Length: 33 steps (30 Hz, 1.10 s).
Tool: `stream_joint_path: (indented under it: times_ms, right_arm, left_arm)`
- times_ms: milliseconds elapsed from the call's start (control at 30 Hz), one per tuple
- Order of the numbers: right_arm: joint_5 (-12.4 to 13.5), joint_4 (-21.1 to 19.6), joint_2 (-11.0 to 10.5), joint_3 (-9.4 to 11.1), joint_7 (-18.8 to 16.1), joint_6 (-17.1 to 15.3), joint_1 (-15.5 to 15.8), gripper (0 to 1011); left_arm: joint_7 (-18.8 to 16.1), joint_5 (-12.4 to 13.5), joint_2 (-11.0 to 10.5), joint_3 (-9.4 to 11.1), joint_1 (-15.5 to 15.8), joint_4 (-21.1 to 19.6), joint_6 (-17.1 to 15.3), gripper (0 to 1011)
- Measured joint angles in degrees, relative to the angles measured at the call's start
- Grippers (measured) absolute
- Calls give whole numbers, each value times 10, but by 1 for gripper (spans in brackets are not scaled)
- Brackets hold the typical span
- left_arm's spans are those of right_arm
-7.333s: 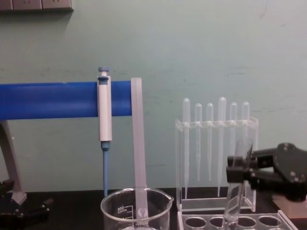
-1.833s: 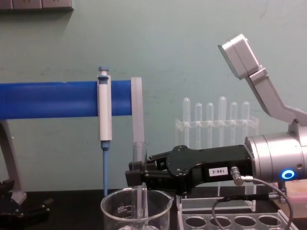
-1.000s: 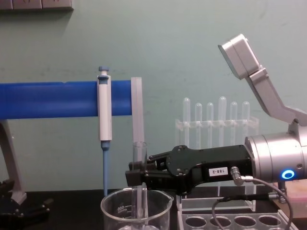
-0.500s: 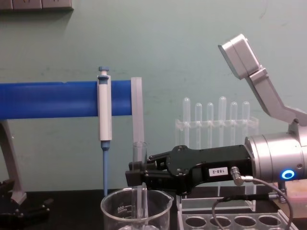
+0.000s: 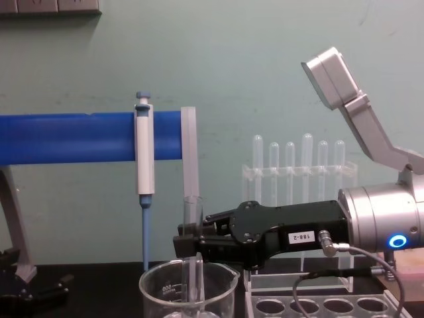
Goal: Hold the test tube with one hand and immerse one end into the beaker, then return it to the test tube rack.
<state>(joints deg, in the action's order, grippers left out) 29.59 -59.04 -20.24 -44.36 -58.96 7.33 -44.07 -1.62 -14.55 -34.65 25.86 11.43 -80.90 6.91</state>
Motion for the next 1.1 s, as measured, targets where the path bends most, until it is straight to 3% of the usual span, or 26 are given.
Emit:
stream_joint_path:
  times_ms: [1100]
  right_arm:
    - [0,0,0,0,0,0,0,226]
  left_arm:
    - [0,0,0,0,0,0,0,1000]
